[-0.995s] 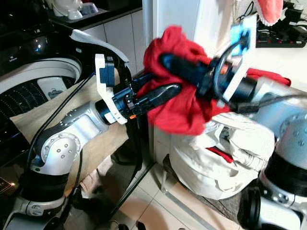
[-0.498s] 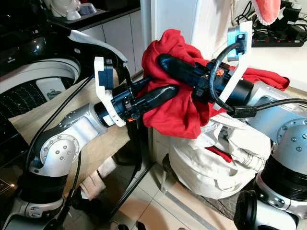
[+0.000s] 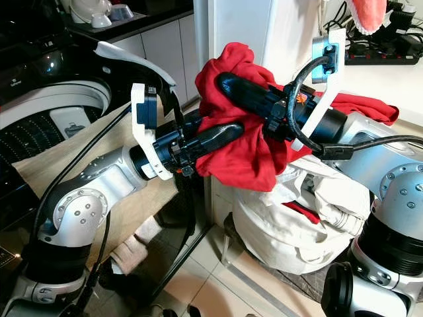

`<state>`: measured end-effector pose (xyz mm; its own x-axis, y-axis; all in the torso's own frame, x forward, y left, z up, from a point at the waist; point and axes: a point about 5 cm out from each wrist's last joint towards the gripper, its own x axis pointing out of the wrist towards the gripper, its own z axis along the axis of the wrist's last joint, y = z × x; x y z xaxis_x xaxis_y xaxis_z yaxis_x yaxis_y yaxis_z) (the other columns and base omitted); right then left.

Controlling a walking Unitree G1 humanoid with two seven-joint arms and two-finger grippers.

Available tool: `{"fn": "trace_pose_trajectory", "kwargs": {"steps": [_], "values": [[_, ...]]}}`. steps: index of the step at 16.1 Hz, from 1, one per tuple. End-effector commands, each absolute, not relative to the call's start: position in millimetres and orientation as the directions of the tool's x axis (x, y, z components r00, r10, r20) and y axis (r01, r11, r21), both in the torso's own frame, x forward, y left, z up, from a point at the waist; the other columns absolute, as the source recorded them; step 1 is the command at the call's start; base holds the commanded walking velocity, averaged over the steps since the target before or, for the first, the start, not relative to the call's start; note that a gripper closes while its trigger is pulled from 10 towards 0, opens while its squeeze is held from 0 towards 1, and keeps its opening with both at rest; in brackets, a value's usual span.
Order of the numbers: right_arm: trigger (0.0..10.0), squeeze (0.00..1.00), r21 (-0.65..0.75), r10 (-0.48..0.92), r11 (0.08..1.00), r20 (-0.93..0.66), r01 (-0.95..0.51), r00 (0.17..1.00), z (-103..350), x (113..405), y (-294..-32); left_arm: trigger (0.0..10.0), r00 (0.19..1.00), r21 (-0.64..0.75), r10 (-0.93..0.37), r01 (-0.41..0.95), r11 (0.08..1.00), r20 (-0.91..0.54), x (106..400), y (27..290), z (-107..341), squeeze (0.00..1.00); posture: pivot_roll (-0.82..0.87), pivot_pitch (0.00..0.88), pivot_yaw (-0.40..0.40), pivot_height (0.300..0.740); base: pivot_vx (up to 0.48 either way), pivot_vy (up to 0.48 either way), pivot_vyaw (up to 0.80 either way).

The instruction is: Clothes washing

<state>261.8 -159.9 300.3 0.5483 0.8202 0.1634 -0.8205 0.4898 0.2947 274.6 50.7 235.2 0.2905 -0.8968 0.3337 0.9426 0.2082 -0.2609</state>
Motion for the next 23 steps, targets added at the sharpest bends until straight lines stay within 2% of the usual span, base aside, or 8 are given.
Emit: {"fn": "trace_pose_trajectory", "kwargs": {"steps": [1,8,9,10,11,12,22,23], "values": [[0.0,0.00,0.283,0.827,0.470,0.189,-0.836,0.529,305,261,-157,0.0,0.290,-0.244,-0.901,0.945,0.217,0.324,274,49,236,0.00,-0.11,0.000,0.084,0.740,0.000,0.000,0.00],[1.0,0.00,0.279,0.824,0.479,0.183,-0.832,0.536,304,260,-155,0.0,0.379,-0.236,-0.874,0.919,0.316,0.305,285,54,234,0.00,-0.12,0.000,0.091,0.740,0.000,0.000,0.00],[10.0,0.00,0.264,0.822,0.489,0.181,-0.832,0.540,304,260,-156,0.0,0.388,-0.234,-0.868,0.916,0.326,0.309,286,54,235,0.00,-0.12,0.000,0.091,0.740,0.000,0.000,0.00],[10.0,0.00,0.258,0.821,0.491,0.181,-0.832,0.541,304,260,-156,0.0,0.395,-0.234,-0.865,0.914,0.333,0.310,287,55,235,0.00,-0.12,0.000,0.091,0.740,0.000,0.000,0.00],[10.0,0.93,0.259,0.821,0.492,0.179,-0.831,0.542,304,261,-156,0.0,0.404,-0.231,-0.860,0.910,0.343,0.312,288,55,236,0.00,-0.11,0.000,0.092,0.740,0.000,0.000,0.00],[10.0,1.00,0.268,0.822,0.491,0.175,-0.829,0.543,303,261,-156,0.0,0.417,-0.234,-0.852,0.905,0.356,0.316,289,57,237,0.00,-0.11,0.000,0.092,0.740,0.000,0.000,0.00],[10.0,1.00,0.144,0.757,0.640,0.047,-0.755,0.652,308,261,-186,0.0,0.572,-0.192,-0.743,0.819,0.541,0.347,314,84,252,0.00,-0.11,0.000,0.091,0.740,0.000,0.000,0.00],[10.0,0.53,0.118,0.752,0.652,0.025,-0.749,0.659,309,260,-190,0.0,0.583,-0.173,-0.733,0.809,0.561,0.351,316,88,256,0.00,-0.11,0.000,0.090,0.740,0.000,0.000,0.00]]}}
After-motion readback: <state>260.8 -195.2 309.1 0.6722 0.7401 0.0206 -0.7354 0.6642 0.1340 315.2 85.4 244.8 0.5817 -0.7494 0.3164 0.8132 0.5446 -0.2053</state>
